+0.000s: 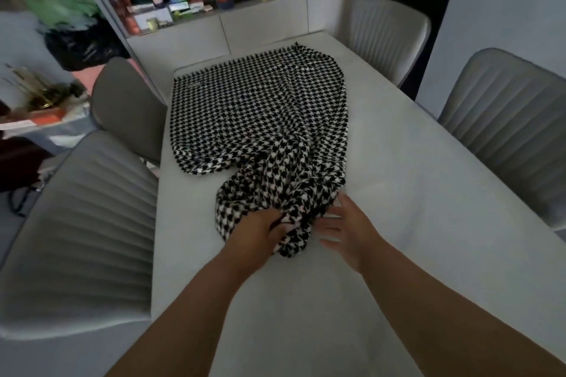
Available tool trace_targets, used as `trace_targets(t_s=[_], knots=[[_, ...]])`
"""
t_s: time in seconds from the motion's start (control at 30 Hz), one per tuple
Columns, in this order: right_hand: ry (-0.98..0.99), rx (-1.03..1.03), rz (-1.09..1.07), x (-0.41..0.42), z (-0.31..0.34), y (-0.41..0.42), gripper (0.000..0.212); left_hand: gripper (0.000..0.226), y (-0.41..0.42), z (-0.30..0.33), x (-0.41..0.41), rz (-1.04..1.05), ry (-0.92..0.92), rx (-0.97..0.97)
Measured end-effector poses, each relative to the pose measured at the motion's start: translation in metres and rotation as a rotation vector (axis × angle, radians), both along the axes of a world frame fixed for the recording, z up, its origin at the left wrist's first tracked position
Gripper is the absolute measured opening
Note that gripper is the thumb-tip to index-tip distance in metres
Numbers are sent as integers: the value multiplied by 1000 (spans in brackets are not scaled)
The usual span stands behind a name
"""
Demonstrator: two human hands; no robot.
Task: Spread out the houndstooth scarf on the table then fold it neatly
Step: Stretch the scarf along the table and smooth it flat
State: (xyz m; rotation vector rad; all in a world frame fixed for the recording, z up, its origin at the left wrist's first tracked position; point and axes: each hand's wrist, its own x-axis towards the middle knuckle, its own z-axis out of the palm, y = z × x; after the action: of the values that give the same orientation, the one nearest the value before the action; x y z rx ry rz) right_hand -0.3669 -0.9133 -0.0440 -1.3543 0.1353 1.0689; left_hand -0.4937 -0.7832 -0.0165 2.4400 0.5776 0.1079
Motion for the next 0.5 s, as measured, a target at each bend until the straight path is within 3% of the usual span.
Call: trace_targets(t_s=[0.2,0.33,0.37,0.43,0.5], knots=[[100,293,77,17,35,-33,60,34,-89,45,7,276,-244,-287],[151,395,130,21,55,-61,57,19,-128,57,14,322,-346,-789],[173,421,99,24,55,-67,59,17,-128,50,13,364,-364,-806],[212,487,39,31,51,-80,60,21,-123,30,6,552,-350,-598],[243,491,-15,34,42,-93,60,40,-118,3,-12,735,-283,-522]])
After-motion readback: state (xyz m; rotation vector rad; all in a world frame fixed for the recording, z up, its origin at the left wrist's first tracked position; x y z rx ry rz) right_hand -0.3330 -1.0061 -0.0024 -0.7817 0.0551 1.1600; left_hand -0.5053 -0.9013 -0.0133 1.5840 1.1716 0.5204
